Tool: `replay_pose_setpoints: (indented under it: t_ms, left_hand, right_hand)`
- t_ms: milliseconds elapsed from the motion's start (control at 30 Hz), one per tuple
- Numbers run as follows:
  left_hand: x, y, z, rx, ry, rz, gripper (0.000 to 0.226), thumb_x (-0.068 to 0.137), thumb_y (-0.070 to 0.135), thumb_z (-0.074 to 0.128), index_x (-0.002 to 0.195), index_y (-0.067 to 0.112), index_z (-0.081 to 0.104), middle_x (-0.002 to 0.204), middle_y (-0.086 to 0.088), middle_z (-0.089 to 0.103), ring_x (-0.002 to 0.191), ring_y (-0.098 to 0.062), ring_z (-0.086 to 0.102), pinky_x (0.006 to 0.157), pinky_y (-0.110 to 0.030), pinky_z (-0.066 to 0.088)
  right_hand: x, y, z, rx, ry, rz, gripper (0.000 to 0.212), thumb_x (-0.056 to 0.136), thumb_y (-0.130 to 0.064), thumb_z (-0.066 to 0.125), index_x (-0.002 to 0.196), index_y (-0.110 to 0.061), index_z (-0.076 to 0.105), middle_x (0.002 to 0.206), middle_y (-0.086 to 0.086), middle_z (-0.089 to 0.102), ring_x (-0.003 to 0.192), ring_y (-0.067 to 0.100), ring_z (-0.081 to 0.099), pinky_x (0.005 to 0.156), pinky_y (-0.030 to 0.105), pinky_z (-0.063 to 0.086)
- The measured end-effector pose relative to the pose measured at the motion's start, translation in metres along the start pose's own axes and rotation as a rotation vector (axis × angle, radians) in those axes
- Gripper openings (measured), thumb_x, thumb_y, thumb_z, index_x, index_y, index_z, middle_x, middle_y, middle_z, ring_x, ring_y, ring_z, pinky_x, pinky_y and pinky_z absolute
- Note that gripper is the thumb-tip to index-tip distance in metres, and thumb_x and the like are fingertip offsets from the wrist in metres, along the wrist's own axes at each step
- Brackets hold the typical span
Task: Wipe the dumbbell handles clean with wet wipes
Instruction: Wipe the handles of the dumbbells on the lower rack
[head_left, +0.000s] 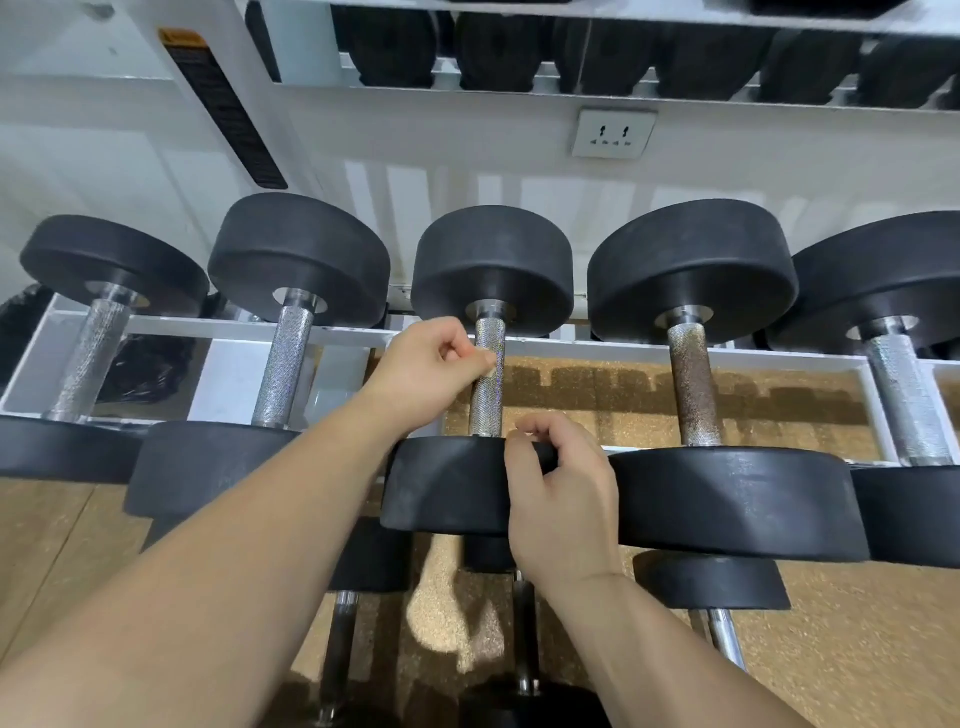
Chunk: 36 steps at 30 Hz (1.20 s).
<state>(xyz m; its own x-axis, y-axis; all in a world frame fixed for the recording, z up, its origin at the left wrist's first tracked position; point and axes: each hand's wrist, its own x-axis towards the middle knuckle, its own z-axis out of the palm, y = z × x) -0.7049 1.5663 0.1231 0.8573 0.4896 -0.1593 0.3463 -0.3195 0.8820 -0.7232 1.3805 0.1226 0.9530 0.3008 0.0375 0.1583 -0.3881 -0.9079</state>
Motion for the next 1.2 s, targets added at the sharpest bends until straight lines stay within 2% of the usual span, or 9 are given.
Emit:
replay_pose_setpoints:
  t_ms: [67, 267, 367, 567, 633, 767, 833, 1000, 1200]
  left_hand:
    - [-0.001, -0.002, 0.001, 0.064, -0.026, 0.037, 0.028, 0.085, 0.024, 0.077, 0.067, 0.016, 0.057, 0.058, 0.003, 0.049, 0.058, -0.014, 0.045, 0.063, -0.031, 0.045]
    - [0.023, 0.010, 0.003, 0.025, 0.164, 0.003, 0.021, 0.091, 0.015, 0.068, 0.077, 0.003, 0.059, 0.063, 0.000, 0.052, 0.048, -0.003, 0.047, 0.054, -0.018, 0.039]
    - [0.011, -0.004, 0.000, 0.051, 0.013, 0.010, 0.027, 0.091, 0.021, 0.069, 0.071, 0.013, 0.054, 0.063, -0.002, 0.055, 0.057, -0.015, 0.047, 0.060, -0.028, 0.040]
    - [-0.009, -0.004, -0.019, 0.187, -0.402, 0.019, 0.032, 0.087, 0.009, 0.075, 0.065, 0.015, 0.053, 0.056, 0.002, 0.059, 0.049, -0.008, 0.048, 0.053, -0.023, 0.040]
    - [-0.007, -0.002, -0.015, 0.130, -0.313, 0.005, 0.030, 0.088, 0.009, 0.074, 0.066, 0.014, 0.054, 0.058, -0.002, 0.060, 0.051, -0.011, 0.053, 0.056, -0.024, 0.043]
    - [0.012, 0.007, 0.001, 0.168, 0.106, 0.048, 0.026, 0.089, 0.019, 0.071, 0.070, 0.012, 0.055, 0.065, -0.001, 0.058, 0.061, -0.020, 0.053, 0.059, -0.030, 0.044]
    - [0.018, 0.014, 0.000, 0.207, 0.090, 0.074, 0.026, 0.089, 0.018, 0.071, 0.069, 0.013, 0.055, 0.064, 0.003, 0.056, 0.059, -0.014, 0.048, 0.057, -0.028, 0.038]
    - [0.004, 0.026, -0.018, 0.457, -0.353, 0.136, 0.027, 0.087, 0.018, 0.077, 0.068, 0.016, 0.059, 0.062, 0.008, 0.056, 0.056, -0.007, 0.048, 0.059, -0.023, 0.041]
    - [-0.037, 0.049, -0.014, 0.089, 0.029, -0.008, 0.023, 0.090, 0.025, 0.070, 0.075, 0.013, 0.057, 0.069, -0.006, 0.059, 0.068, -0.030, 0.058, 0.067, -0.038, 0.050]
  right_hand:
    - [0.000, 0.000, 0.000, 0.010, -0.008, 0.003, 0.033, 0.082, -0.053, 0.042, 0.090, -0.030, 0.064, 0.095, -0.016, 0.062, 0.099, 0.012, 0.056, 0.088, 0.036, 0.047]
    - [0.001, -0.001, -0.001, 0.005, -0.035, 0.015, 0.033, 0.081, -0.056, 0.040, 0.089, -0.033, 0.063, 0.095, -0.020, 0.061, 0.101, 0.009, 0.056, 0.089, 0.036, 0.047]
    - [0.001, -0.001, -0.001, -0.002, -0.035, 0.022, 0.033, 0.082, -0.055, 0.040, 0.089, -0.033, 0.063, 0.095, -0.019, 0.061, 0.101, 0.010, 0.056, 0.089, 0.037, 0.048]
    - [0.002, -0.003, -0.002, -0.017, -0.033, 0.046, 0.033, 0.079, -0.055, 0.040, 0.085, -0.032, 0.064, 0.093, -0.018, 0.061, 0.097, 0.005, 0.053, 0.087, 0.029, 0.044]
    - [0.002, -0.004, -0.002, -0.022, -0.034, 0.059, 0.028, 0.080, -0.051, 0.043, 0.082, -0.032, 0.064, 0.092, -0.020, 0.060, 0.096, 0.003, 0.053, 0.083, 0.026, 0.042]
    - [0.003, -0.001, -0.001, -0.017, -0.035, 0.064, 0.024, 0.083, -0.047, 0.045, 0.082, -0.032, 0.063, 0.091, -0.019, 0.059, 0.096, 0.002, 0.052, 0.078, 0.019, 0.039]
    - [0.003, 0.001, -0.002, -0.024, -0.033, 0.035, 0.025, 0.083, -0.048, 0.044, 0.083, -0.032, 0.063, 0.092, -0.019, 0.059, 0.096, 0.001, 0.052, 0.078, 0.018, 0.039]
    - [0.002, 0.002, -0.001, -0.013, -0.018, -0.025, 0.030, 0.082, -0.051, 0.042, 0.086, -0.031, 0.063, 0.091, -0.017, 0.060, 0.095, 0.006, 0.054, 0.082, 0.026, 0.043]
    - [0.003, -0.006, -0.007, -0.105, -0.135, 0.051, 0.041, 0.088, -0.052, 0.037, 0.104, -0.027, 0.065, 0.102, -0.012, 0.061, 0.106, 0.015, 0.053, 0.089, 0.034, 0.044]
